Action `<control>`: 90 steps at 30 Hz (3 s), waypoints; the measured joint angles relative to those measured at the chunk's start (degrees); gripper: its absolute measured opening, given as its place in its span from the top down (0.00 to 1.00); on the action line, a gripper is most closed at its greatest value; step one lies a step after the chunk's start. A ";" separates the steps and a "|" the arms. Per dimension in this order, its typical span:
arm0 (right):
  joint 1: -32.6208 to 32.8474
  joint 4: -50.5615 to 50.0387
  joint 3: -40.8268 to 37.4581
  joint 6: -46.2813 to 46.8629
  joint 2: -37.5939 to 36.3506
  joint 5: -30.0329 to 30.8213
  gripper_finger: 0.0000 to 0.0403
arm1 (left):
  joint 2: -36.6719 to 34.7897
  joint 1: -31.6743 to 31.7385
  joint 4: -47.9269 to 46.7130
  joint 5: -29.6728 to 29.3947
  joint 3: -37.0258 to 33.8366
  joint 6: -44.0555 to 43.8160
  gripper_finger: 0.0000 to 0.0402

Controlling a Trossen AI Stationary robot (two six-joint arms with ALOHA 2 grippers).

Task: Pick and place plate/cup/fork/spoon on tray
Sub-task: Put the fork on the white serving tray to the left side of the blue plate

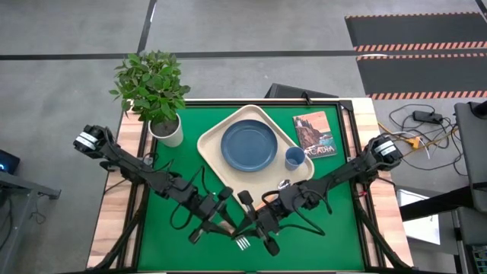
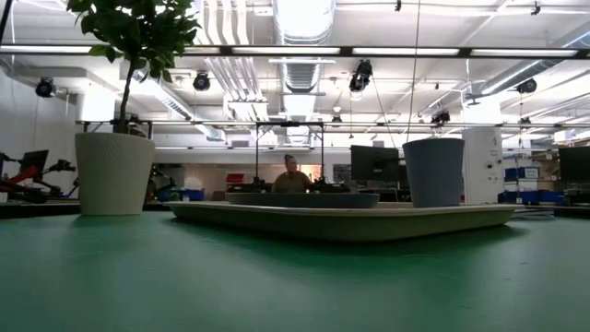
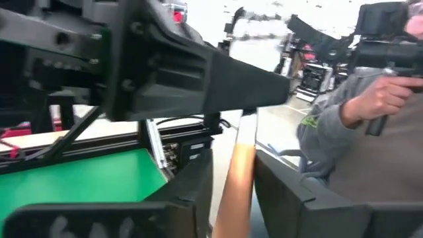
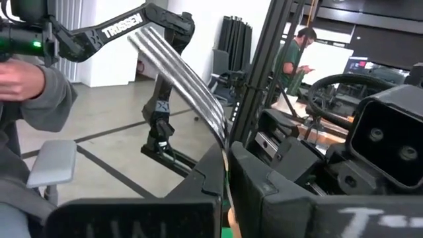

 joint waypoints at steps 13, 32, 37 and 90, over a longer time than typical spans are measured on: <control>-0.77 -9.02 -0.09 1.98 -2.65 3.29 0.98 | -2.58 1.21 -6.00 -1.03 0.02 4.68 0.64; -0.79 -27.92 -5.95 7.59 -8.93 28.58 0.98 | -3.64 1.47 -22.97 -27.17 -0.13 7.02 0.64; -0.79 -22.13 -13.59 11.50 -12.91 36.82 0.98 | 0.54 1.47 -19.55 -34.36 -0.15 7.08 0.64; -0.81 17.64 -31.43 22.21 -11.06 63.13 0.98 | 24.02 7.10 20.54 -54.31 4.26 14.27 0.84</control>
